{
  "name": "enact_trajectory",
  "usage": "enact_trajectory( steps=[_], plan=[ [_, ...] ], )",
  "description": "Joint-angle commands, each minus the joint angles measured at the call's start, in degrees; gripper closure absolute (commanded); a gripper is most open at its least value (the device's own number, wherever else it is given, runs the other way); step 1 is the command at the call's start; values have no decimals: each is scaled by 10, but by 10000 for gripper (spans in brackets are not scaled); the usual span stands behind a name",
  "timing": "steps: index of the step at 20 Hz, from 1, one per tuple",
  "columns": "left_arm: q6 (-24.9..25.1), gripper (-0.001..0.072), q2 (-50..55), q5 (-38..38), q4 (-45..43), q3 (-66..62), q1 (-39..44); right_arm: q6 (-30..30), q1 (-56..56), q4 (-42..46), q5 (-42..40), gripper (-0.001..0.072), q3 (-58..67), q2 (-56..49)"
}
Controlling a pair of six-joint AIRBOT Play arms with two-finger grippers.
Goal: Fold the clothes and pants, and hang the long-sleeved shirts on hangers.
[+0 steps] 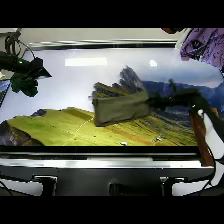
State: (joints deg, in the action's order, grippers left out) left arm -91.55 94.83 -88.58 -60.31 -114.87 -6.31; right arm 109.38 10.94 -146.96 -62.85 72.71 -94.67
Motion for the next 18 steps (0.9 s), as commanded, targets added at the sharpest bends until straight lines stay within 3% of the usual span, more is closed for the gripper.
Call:
enact_trajectory(
  steps=[1, 8, 14, 18],
  plan=[
    [0, 691, 0, -2, 3, 0, 0, -95, 43, 65, 2, 686, 106, 24],
    [0, 691, 0, -5, 5, 0, 0, -194, 139, 171, -17, 686, 262, 27],
    [0, 691, 0, -6, 6, 0, 0, -228, 221, 223, -7, 686, 287, 48],
    [-6, 691, 0, -9, 6, 0, 0, -284, 258, 284, -12, 686, 288, 66]
  ],
)
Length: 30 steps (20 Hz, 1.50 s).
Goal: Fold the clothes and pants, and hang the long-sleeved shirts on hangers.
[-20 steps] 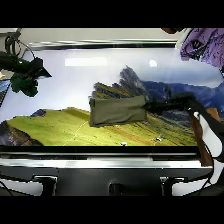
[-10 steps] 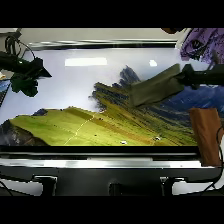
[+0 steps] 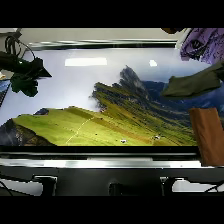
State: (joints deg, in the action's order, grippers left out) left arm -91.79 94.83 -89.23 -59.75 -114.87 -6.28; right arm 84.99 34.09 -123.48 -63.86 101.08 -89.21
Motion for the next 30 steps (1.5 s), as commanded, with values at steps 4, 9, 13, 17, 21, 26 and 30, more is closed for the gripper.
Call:
enact_trajectory(
  steps=[4, 9, 13, 17, 21, 26, 30],
  plan=[
    [-4, 691, 0, -13, 0, 0, 0, -127, 43, 158, -11, 687, 4, 38],
    [-4, 691, 0, -14, 0, 0, 0, -185, 43, 256, -56, 686, 4, 73],
    [-3, 691, 0, -14, 0, 0, 0, -203, 43, 341, -122, 686, 4, 92],
    [-1, 692, 0, -14, 0, 0, 0, -203, 43, 404, -207, 686, 4, 97],
    [-1, 692, 0, -14, 0, 0, 0, -203, 43, 438, -242, 687, -22, 115],
    [3, 691, 0, -14, 0, 0, 0, -211, 43, 481, -218, 687, -196, 191],
    [3, 691, 0, -14, 0, 0, 0, -225, 43, 526, -198, 686, -322, 230]
  ],
)
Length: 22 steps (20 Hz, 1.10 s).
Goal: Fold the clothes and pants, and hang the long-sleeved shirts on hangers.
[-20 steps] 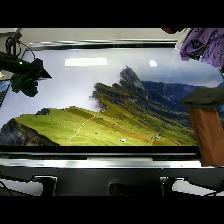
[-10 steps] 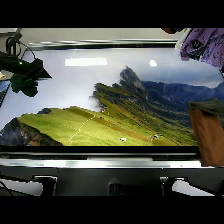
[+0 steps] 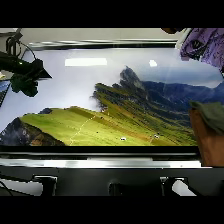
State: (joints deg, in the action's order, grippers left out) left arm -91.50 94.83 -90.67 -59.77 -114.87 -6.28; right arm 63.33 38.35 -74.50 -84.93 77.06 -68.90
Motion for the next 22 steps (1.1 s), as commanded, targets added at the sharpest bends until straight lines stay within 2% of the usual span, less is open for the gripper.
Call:
enact_trajectory(
  steps=[1, 7, 22],
  plan=[
    [1, 691, 0, 0, 0, 0, 0, -10, 0, 46, 15, 686, -100, 30],
    [2, 692, 0, 0, 0, 0, 0, -17, 0, 100, 30, 685, -164, 30],
    [2, 691, 0, 0, 0, 0, 0, -30, 0, 177, 76, 670, -222, 23]
  ],
)
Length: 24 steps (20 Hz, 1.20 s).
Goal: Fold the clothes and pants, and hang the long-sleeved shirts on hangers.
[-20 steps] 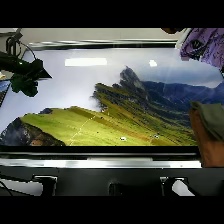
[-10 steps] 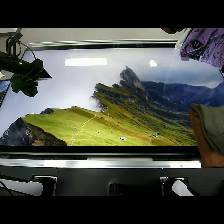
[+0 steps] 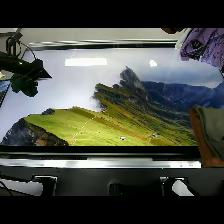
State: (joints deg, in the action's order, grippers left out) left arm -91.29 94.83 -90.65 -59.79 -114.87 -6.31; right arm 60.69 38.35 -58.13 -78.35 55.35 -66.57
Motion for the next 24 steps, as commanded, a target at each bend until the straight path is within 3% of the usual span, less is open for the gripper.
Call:
enact_trajectory(
  steps=[1, 2, 3, 4, 7, 10, 11, 12, 13, 16, 19, 24],
  plan=[
    [0, 691, 0, 0, 0, 0, 0, -5, 0, 19, 10, 535, -5, 0],
    [0, 691, 0, 0, 0, 0, 0, -5, 0, 22, 5, 375, -5, 0],
    [0, 691, 0, 0, 0, 0, 0, -5, 0, 27, 5, 276, -4, 0],
    [0, 691, 0, 0, 0, 0, 0, -3, 0, 27, 12, 276, 3, 0],
    [0, 692, 0, 0, 0, 0, 0, 48, -1, -80, 90, 312, 50, 5],
    [0, 692, -1, 0, 0, 0, 0, 183, -26, -320, 214, 460, 91, 12],
    [0, 692, -2, 1, -3, 0, 0, 216, -55, -366, 238, 508, 96, 12],
    [0, 692, -3, 2, -20, 0, 2, 242, -95, -398, 257, 510, 97, 12],
    [1, 692, -5, 2, -51, 0, 6, 254, -138, -410, 267, 515, 97, 12],
    [31, 693, -30, 37, -137, 23, 35, 257, -287, -406, 272, 676, 97, 12],
    [74, 693, -94, 118, -150, 122, 59, 272, -419, -402, 263, 684, 97, 12],
    [78, 693, -236, 223, -215, 314, 76, 283, -558, -402, 234, 684, 97, 12]
  ],
)
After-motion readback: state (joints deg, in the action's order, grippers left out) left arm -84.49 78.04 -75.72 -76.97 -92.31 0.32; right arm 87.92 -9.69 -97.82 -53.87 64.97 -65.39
